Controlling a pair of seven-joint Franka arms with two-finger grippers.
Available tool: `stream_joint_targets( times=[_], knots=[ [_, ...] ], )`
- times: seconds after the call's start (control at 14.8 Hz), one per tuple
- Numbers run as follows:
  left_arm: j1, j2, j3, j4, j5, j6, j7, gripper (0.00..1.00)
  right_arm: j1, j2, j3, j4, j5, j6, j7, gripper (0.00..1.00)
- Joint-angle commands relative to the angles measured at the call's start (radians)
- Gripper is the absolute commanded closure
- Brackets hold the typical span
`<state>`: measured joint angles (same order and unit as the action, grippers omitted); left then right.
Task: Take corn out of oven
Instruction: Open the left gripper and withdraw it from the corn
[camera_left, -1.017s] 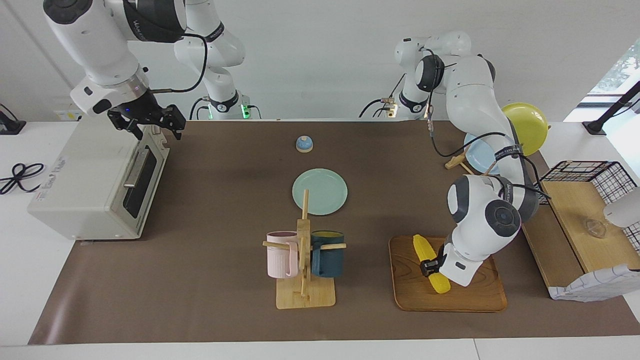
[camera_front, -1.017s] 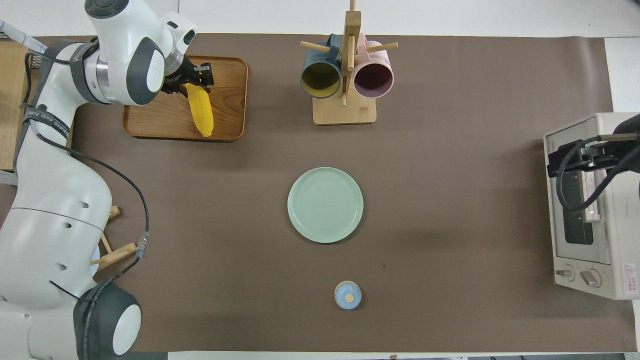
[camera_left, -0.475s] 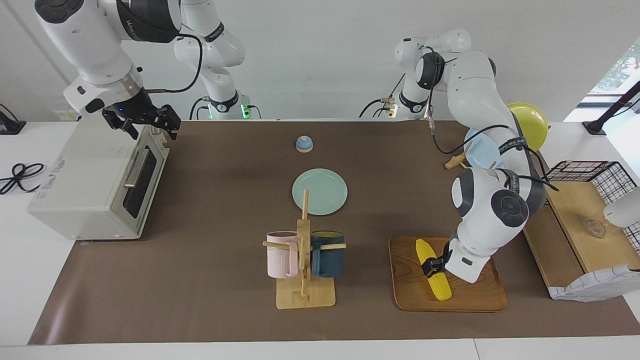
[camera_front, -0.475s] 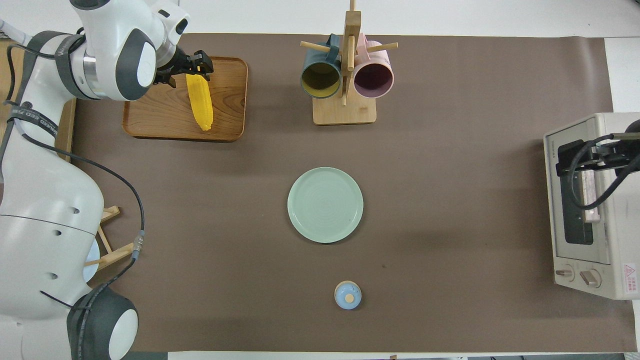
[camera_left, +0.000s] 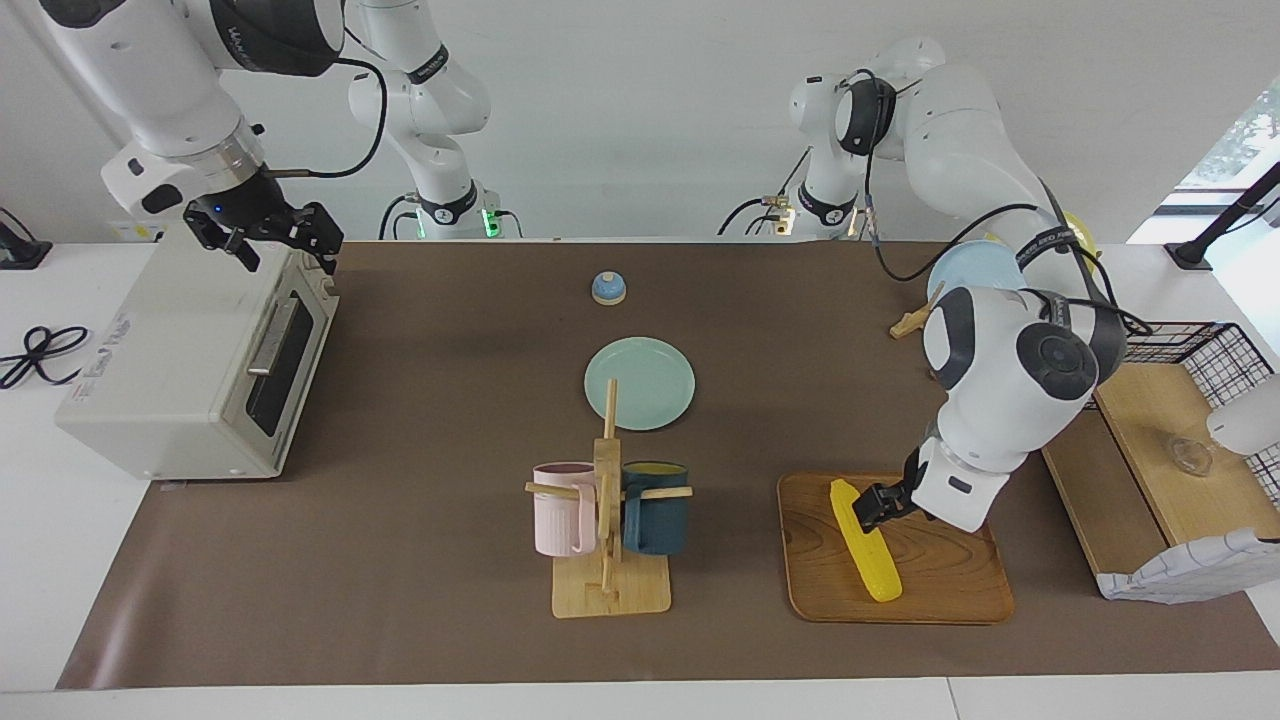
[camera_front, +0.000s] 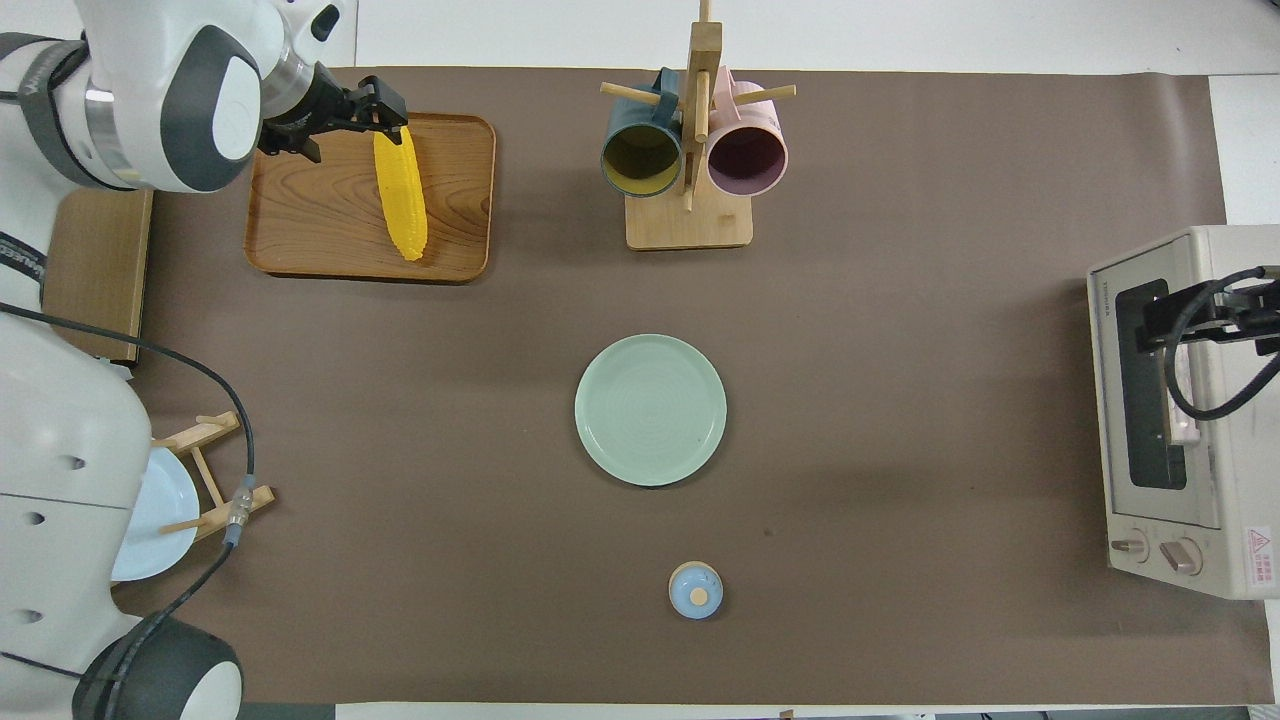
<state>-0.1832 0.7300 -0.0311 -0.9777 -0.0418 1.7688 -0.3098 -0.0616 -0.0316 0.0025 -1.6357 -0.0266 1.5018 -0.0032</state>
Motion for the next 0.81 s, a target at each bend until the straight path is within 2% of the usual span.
stream_joint_targets(
  times=[0.0, 0.14, 0.47, 0.75],
  knots=[
    [0.011, -0.306, 0.011, -0.319, -0.015, -0.031, 0.008, 0.00, -0.007, -0.013, 0.008, -0.006, 0.004, -0.009, 0.002, 0.00],
    [0.011, -0.407, 0.013, -0.396, -0.009, -0.075, 0.001, 0.00, -0.010, -0.013, 0.008, -0.006, 0.004, -0.002, 0.002, 0.00],
    [0.048, -0.627, 0.011, -0.498, -0.007, -0.250, 0.011, 0.00, -0.011, -0.013, 0.007, -0.007, 0.004, -0.003, 0.006, 0.00],
    [0.063, -0.705, 0.014, -0.504, -0.006, -0.357, 0.011, 0.00, -0.012, -0.013, 0.008, -0.009, 0.004, -0.005, 0.005, 0.00]
  ],
)
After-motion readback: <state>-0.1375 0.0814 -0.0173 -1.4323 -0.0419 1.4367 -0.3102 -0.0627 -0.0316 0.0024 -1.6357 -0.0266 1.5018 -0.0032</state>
